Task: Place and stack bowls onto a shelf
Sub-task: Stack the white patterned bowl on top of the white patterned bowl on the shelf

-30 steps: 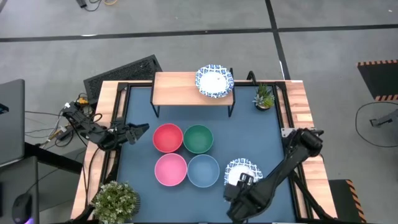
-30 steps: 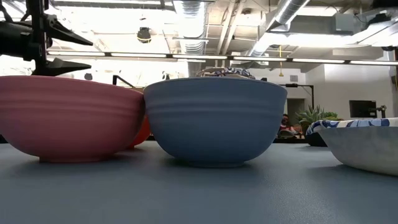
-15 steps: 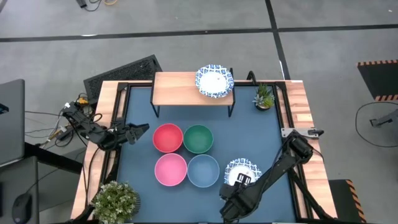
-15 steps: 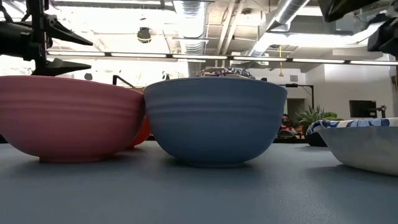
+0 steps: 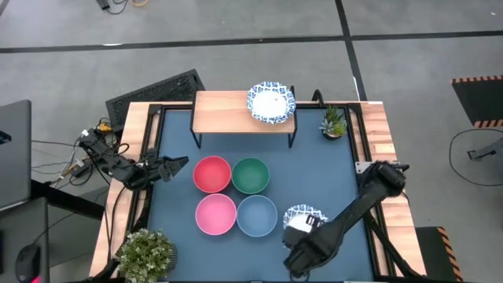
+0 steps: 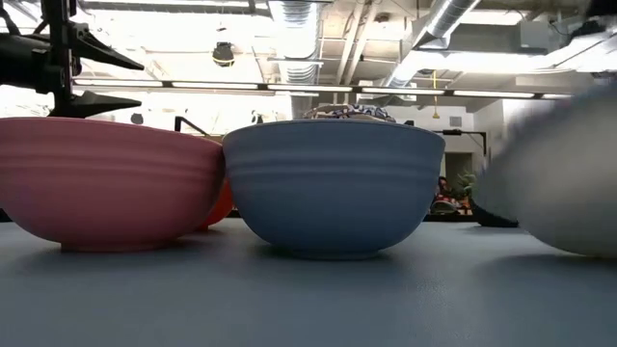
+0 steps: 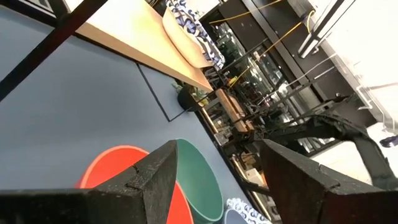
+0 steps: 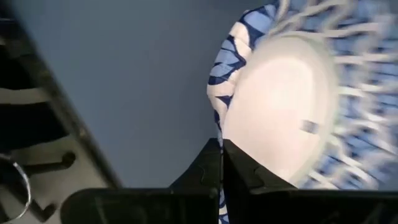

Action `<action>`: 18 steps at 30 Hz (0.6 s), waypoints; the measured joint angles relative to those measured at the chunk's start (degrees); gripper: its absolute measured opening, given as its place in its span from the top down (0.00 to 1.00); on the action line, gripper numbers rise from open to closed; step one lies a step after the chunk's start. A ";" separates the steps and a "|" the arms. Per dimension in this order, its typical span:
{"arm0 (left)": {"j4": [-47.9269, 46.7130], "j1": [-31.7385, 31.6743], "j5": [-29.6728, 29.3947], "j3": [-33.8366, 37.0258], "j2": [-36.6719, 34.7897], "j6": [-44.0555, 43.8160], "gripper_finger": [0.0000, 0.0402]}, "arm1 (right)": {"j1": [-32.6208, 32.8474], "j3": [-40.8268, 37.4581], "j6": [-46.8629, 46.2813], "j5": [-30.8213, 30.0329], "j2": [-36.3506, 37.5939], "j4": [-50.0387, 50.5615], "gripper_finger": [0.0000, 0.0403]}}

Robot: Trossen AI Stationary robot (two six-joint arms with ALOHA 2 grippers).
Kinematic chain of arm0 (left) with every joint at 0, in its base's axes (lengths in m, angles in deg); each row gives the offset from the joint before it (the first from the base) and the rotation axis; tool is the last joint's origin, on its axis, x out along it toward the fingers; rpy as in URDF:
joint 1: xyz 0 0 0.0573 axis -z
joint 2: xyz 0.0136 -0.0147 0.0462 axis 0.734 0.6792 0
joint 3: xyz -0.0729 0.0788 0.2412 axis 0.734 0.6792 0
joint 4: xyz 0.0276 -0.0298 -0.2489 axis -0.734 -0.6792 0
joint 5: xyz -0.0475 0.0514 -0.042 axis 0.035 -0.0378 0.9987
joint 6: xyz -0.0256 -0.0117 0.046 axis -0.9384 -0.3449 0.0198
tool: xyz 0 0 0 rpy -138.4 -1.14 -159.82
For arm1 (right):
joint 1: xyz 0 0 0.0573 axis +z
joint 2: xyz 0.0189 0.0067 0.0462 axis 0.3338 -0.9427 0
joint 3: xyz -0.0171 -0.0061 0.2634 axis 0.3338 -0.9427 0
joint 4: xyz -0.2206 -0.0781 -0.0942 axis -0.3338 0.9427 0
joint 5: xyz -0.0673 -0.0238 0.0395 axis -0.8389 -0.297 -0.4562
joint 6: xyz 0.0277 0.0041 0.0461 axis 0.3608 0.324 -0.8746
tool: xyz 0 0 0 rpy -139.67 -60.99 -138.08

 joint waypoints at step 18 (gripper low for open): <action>0.00 0.00 1.34 0.00 0.00 -0.19 0.47 | -15.94 7.35 30.30 -25.03 29.33 -4.49 0.95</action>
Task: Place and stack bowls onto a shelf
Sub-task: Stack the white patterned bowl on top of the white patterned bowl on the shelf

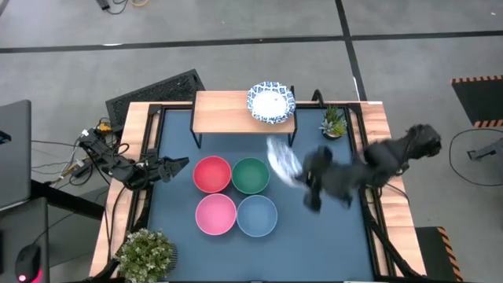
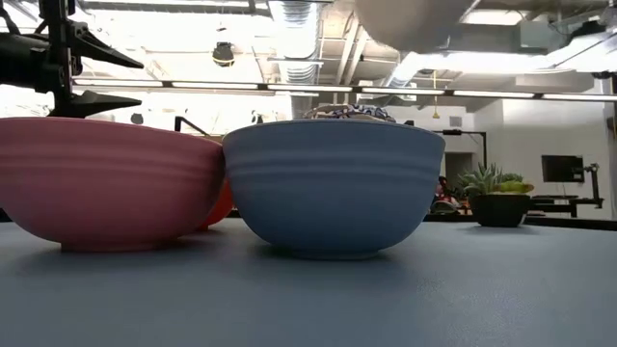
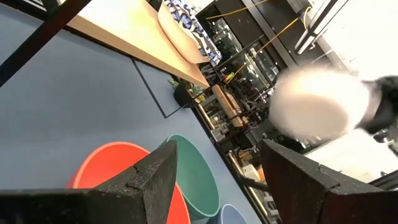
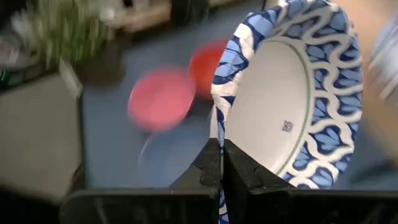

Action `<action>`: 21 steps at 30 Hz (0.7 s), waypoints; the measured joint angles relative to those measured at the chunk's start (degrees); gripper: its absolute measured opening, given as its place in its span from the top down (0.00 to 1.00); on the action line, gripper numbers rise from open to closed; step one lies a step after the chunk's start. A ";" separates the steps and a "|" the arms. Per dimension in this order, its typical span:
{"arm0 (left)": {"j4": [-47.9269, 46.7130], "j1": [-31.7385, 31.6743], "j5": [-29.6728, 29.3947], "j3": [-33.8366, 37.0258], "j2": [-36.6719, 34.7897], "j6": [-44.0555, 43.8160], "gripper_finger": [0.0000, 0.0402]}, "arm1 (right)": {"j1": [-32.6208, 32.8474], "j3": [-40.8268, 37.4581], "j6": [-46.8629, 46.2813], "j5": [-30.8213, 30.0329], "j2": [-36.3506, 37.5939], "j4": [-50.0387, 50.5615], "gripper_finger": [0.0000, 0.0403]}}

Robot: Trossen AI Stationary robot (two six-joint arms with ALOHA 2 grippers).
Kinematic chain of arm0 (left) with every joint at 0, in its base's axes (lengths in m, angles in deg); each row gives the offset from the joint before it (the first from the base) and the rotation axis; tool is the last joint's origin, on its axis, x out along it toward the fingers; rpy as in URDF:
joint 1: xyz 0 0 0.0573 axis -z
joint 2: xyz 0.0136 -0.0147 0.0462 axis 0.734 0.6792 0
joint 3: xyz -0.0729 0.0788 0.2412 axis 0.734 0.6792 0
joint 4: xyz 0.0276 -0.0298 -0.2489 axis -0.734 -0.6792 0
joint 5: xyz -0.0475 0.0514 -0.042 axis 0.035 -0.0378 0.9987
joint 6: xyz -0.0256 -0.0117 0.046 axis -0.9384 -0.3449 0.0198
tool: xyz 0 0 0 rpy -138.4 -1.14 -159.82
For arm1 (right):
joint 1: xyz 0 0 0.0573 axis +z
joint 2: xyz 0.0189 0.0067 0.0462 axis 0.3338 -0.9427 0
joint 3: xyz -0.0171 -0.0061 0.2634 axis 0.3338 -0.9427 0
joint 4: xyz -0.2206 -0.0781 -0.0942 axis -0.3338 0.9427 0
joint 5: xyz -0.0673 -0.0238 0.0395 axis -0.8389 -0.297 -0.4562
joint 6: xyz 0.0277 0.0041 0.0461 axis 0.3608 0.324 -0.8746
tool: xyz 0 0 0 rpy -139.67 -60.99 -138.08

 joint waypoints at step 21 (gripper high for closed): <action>-1.55 0.00 -0.49 0.00 0.02 0.00 0.47 | -43.15 8.43 58.70 10.86 -16.48 2.57 0.95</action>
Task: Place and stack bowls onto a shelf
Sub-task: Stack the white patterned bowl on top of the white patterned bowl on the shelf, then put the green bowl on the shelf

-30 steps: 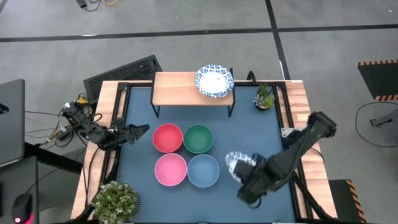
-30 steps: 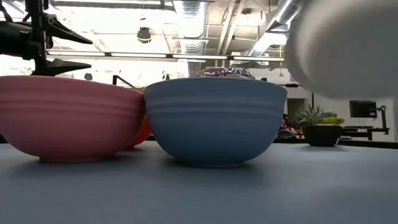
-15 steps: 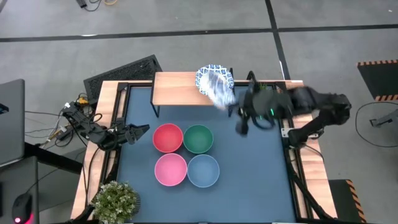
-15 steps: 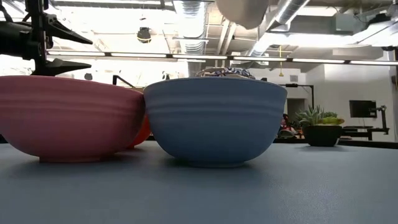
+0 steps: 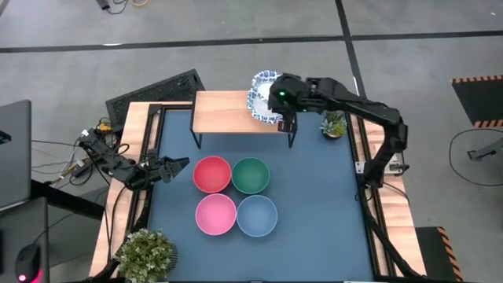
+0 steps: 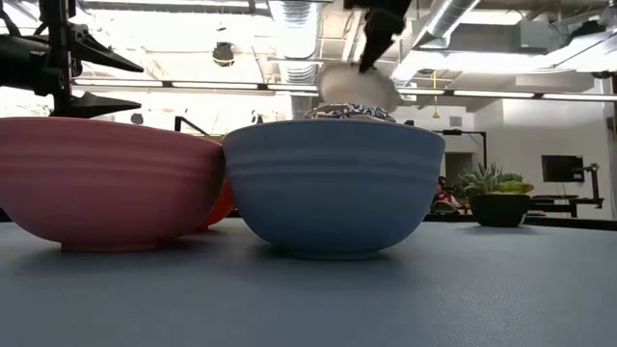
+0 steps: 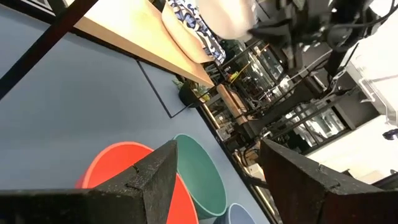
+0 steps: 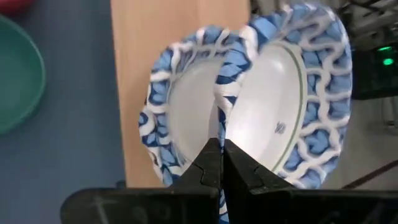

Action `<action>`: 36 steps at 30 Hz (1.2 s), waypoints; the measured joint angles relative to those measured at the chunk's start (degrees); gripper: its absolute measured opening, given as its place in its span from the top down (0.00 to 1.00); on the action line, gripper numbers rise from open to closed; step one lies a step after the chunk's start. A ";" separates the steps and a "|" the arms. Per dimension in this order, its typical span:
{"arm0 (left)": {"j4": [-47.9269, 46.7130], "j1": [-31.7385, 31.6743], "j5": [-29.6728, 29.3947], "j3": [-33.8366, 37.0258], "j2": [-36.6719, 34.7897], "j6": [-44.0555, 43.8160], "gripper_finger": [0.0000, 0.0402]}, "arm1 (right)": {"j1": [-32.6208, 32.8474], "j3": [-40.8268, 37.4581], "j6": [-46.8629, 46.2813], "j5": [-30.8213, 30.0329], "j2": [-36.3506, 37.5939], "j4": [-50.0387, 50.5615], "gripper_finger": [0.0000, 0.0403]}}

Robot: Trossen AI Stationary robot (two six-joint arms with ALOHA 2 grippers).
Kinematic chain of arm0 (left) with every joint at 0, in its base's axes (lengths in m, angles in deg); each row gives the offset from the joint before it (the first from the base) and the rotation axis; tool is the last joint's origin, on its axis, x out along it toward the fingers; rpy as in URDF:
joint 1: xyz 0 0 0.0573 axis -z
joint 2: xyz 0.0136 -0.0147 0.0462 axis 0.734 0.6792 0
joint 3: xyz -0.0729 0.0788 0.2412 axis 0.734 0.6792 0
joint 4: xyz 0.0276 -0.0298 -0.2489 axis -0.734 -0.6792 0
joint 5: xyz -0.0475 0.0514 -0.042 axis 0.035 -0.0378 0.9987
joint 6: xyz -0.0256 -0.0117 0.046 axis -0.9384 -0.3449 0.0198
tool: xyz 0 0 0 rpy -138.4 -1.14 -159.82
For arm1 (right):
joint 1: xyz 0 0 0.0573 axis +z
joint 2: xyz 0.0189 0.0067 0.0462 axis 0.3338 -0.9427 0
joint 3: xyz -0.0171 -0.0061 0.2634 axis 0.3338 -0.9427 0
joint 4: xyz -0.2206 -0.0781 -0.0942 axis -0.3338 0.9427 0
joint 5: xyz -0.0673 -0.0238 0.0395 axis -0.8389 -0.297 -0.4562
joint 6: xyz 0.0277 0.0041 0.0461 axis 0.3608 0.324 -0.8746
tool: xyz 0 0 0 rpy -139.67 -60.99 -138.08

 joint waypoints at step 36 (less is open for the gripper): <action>-1.99 0.00 -1.18 0.00 -0.01 -0.41 0.47 | 26.07 0.00 2.15 12.81 -4.70 4.73 0.34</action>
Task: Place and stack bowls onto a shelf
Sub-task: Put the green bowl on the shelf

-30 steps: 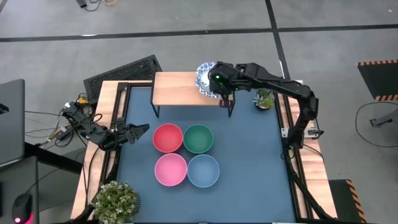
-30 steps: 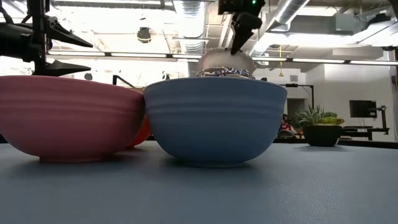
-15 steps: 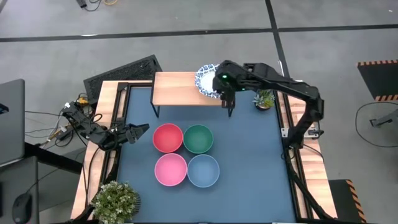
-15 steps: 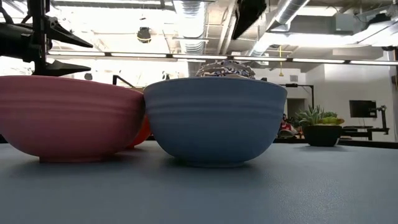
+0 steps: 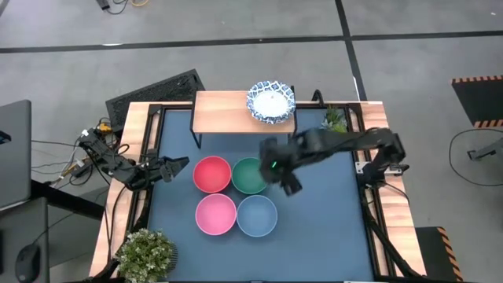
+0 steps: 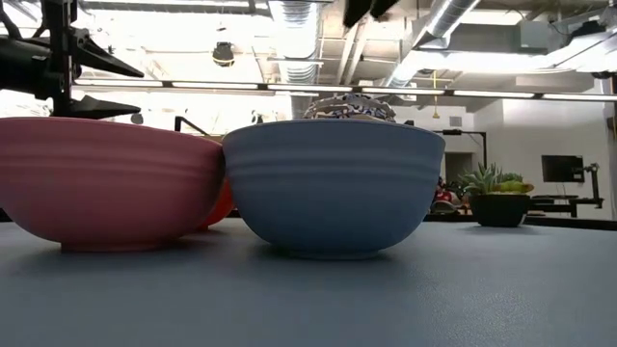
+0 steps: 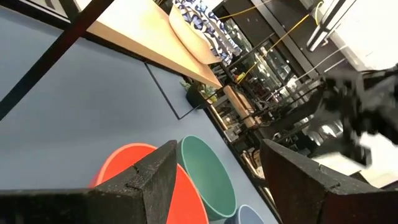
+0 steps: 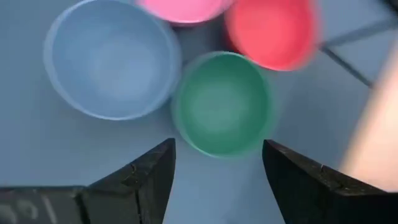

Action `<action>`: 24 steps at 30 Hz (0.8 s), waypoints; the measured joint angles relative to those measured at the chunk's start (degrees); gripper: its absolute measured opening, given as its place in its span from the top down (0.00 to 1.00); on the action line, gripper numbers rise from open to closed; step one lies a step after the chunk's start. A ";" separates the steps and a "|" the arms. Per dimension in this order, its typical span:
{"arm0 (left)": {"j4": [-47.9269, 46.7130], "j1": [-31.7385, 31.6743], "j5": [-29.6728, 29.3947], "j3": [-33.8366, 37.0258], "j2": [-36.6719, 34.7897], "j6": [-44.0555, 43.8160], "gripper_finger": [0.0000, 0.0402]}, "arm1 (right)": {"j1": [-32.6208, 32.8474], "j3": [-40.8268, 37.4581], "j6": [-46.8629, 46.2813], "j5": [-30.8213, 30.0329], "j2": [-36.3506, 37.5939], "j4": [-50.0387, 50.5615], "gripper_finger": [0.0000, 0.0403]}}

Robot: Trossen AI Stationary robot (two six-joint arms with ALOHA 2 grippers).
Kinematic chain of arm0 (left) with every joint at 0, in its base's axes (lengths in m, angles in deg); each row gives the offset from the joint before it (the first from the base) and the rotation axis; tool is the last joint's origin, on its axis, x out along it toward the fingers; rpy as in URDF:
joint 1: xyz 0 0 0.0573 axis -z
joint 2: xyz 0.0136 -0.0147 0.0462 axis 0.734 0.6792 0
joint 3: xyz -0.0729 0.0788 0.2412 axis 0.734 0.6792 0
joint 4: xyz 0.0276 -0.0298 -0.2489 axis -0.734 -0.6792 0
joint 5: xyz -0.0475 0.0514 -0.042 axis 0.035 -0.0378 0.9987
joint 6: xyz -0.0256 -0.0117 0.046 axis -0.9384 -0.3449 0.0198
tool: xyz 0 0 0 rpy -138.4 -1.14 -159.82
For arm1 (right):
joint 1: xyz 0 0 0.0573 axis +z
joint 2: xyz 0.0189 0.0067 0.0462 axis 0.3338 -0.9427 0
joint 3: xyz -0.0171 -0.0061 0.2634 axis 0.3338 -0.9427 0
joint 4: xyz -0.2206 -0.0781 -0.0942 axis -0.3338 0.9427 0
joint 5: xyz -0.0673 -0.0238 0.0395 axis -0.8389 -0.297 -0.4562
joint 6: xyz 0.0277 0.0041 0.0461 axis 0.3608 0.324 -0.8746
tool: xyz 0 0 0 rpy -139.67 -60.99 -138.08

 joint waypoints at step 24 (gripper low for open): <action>-1.62 0.00 3.41 0.00 0.01 -0.01 0.47 | -4.54 -1.57 4.99 2.93 -23.56 -0.90 0.42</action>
